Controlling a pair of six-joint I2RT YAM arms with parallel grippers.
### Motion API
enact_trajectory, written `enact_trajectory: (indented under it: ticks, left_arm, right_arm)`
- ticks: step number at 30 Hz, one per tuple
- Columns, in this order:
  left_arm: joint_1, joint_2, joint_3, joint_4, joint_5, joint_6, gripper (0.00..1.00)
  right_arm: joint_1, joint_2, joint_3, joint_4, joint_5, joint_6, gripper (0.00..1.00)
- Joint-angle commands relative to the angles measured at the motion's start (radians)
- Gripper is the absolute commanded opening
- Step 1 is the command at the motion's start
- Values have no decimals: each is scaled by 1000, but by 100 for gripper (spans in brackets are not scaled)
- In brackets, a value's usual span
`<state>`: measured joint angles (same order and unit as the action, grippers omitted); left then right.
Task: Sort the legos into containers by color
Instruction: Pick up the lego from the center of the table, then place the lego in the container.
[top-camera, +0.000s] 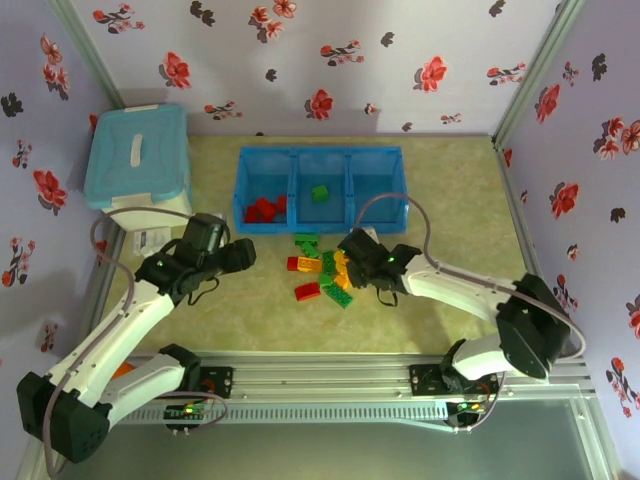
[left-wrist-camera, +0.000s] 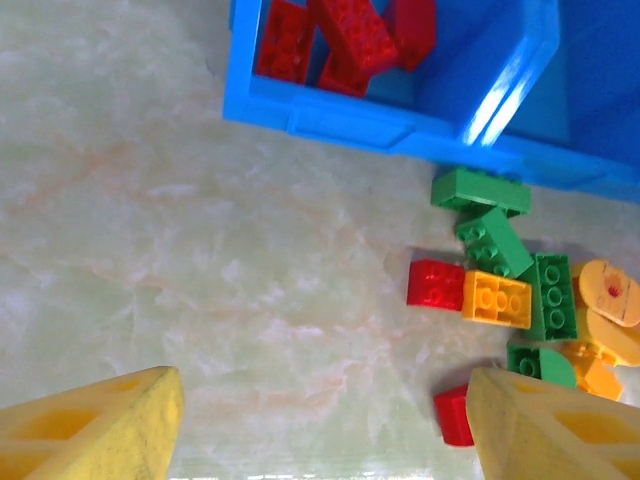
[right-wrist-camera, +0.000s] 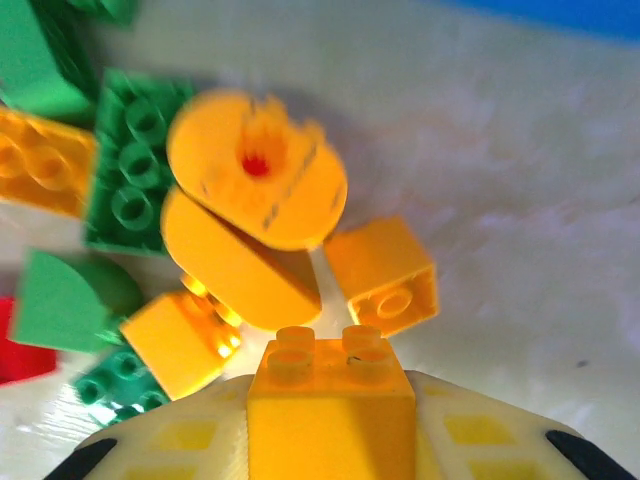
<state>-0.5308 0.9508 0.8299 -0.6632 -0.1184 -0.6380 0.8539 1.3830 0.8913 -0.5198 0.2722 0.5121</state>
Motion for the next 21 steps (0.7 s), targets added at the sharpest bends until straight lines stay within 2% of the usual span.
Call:
enact_trajectory:
  ticks: [1, 8, 15, 21]
  left_arm:
    - [-31, -12, -42, -8, 1, -42, 74]
    - [-109, -11, -101, 18, -31, -94, 74]
    - [-192, -5, -135, 26, -64, -138, 72]
    - [-219, -19, -158, 25, -72, -157, 71]
  right_arm:
    - [-48, -46, 85, -72, 89, -57, 34]
    - [-199, 26, 256, -115, 81, -156, 34]
    - [-322, 209, 411, -111, 19, -203, 33]
    - [-385, 361, 546, -114, -16, -220, 31]
